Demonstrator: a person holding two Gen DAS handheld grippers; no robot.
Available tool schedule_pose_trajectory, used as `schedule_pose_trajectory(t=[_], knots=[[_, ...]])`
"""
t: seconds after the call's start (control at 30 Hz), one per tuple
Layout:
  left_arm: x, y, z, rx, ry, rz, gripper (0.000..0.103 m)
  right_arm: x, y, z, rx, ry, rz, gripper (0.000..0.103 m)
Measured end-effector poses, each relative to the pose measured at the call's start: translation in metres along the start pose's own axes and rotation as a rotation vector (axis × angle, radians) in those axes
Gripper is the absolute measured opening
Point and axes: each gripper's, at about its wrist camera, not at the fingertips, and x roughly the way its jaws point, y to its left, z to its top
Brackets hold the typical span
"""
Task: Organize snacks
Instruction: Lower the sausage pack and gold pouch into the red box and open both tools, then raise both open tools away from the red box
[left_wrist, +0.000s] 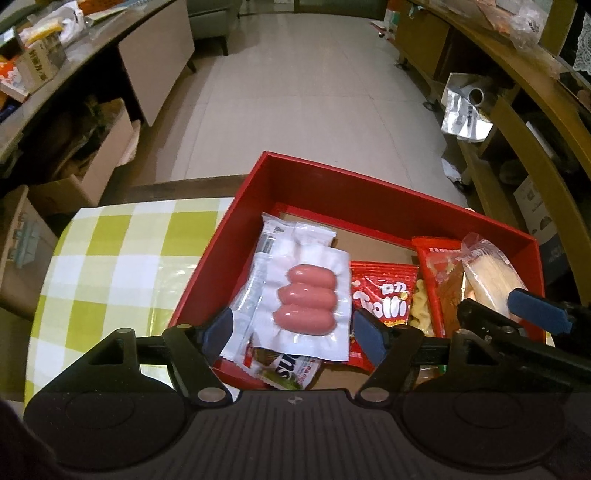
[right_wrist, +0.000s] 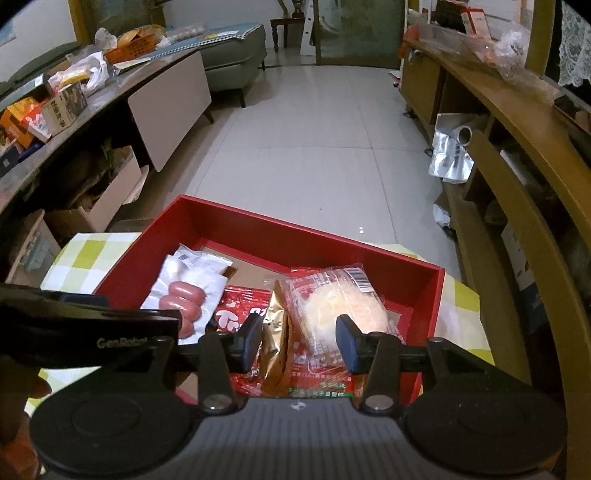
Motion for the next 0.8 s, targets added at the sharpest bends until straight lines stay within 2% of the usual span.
schedule_pose_trajectory(t=[0.5,0.8], knots=[[-0.034,0.013,-0.015,0.013,-0.017,0.031,0.081,-0.027,0.015,-0.006,-0.010,-0.002,0.003,0.053],[-0.047,0.026,-0.036,0.008,0.002,0.049,0.081,-0.039,0.029,-0.031,-0.058,0.053,0.016,0.054]])
